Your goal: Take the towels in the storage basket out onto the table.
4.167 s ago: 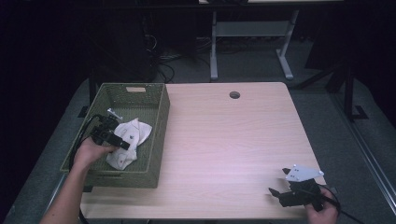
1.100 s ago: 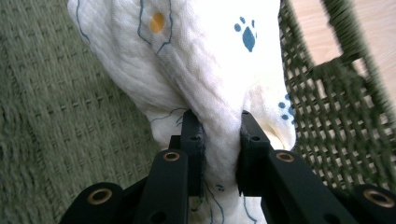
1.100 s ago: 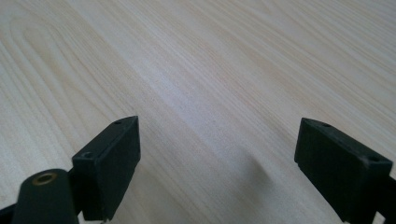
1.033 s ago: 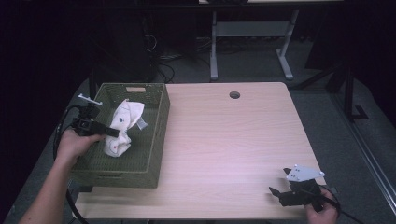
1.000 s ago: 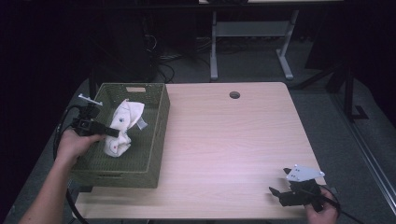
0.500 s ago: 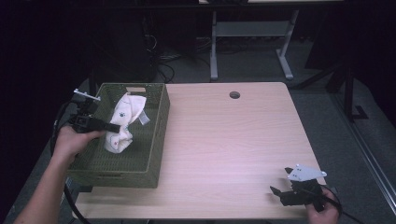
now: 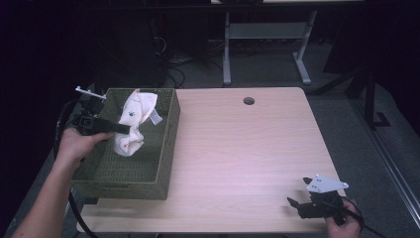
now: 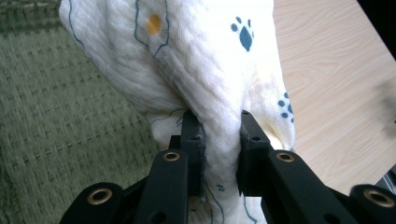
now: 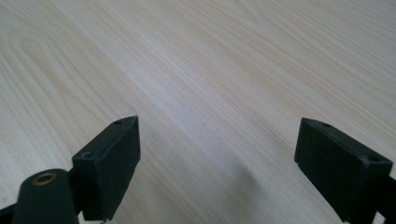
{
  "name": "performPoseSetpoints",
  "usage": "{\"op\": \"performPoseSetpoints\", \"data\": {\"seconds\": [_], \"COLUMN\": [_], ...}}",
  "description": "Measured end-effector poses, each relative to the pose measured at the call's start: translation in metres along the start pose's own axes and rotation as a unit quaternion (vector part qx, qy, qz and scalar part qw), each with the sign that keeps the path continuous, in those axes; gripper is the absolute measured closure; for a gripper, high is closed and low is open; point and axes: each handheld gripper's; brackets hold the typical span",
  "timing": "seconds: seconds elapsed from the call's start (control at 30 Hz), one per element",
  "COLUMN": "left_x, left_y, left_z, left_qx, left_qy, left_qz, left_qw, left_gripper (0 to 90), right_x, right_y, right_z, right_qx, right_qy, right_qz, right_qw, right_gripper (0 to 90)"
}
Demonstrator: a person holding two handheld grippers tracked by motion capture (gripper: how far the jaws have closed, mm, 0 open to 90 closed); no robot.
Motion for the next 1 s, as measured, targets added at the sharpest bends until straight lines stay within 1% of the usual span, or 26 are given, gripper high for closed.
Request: {"op": "performPoseSetpoints", "data": {"seconds": [0.07, 0.33, 0.4, 0.43, 0.47, 0.6, 0.7, 0.83, 0.87, 0.9, 1.0], "left_x": [0.003, 0.013, 0.016, 0.017, 0.018, 0.024, 0.028, 0.033, 0.034, 0.034, 0.036], "left_y": [0.004, 0.018, 0.024, 0.028, 0.032, 0.048, 0.055, 0.062, 0.064, 0.066, 0.071], "left_z": [-0.001, -0.002, -0.003, -0.003, -0.002, 0.002, 0.004, 0.009, 0.011, 0.013, 0.017], "left_qx": [0.001, -0.010, -0.010, -0.012, -0.013, -0.020, -0.023, -0.026, -0.026, -0.028, -0.032], "left_qy": [0.000, 0.007, 0.012, 0.019, 0.020, 0.016, 0.013, 0.012, 0.014, 0.014, 0.013], "left_qz": [0.005, 0.019, 0.025, 0.022, 0.026, 0.041, 0.050, 0.056, 0.055, 0.059, 0.064], "left_qw": [1.0000, 0.9998, 0.9996, 0.9995, 0.9994, 0.9988, 0.9984, 0.9980, 0.9981, 0.9978, 0.9973], "left_gripper": [76.0, 76.0, 76.1, 76.1, 76.1, 76.2, 76.2, 76.2, 76.2, 76.1, 76.2], "right_x": [0.000, -0.001, -0.001, -0.001, -0.001, -0.001, 0.000, -0.001, -0.001, -0.001, -0.002], "right_y": [0.000, 0.000, 0.000, 0.000, 0.000, 0.000, -0.001, 0.000, 0.000, 0.000, 0.000], "right_z": [0.000, 0.000, 0.000, -0.001, -0.001, 0.000, 0.000, -0.001, -0.001, -0.002, -0.002], "right_qx": [-0.001, -0.001, -0.002, -0.002, -0.002, -0.001, -0.002, -0.003, -0.003, -0.003, -0.004], "right_qy": [-0.001, 0.000, 0.002, 0.002, 0.002, 0.003, 0.003, 0.004, 0.004, 0.004, 0.005], "right_qz": [-0.001, 0.001, 0.001, 0.001, 0.001, 0.002, 0.001, 0.002, 0.002, 0.003, 0.005], "right_qw": [1.0000, 1.0000, 1.0000, 1.0000, 1.0000, 1.0000, 1.0000, 1.0000, 1.0000, 1.0000, 1.0000], "right_gripper": [14.0, 14.0, 14.0, 14.0, 14.0, 14.0, 14.0, 14.0, 14.0, 14.0, 14.0]}}
Point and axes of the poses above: each handheld gripper's, and its own axes: z roughly forward along the jaws, x roughly out of its top, y roughly to its right, and after that the axes turned 5 degrees about x, right-handed
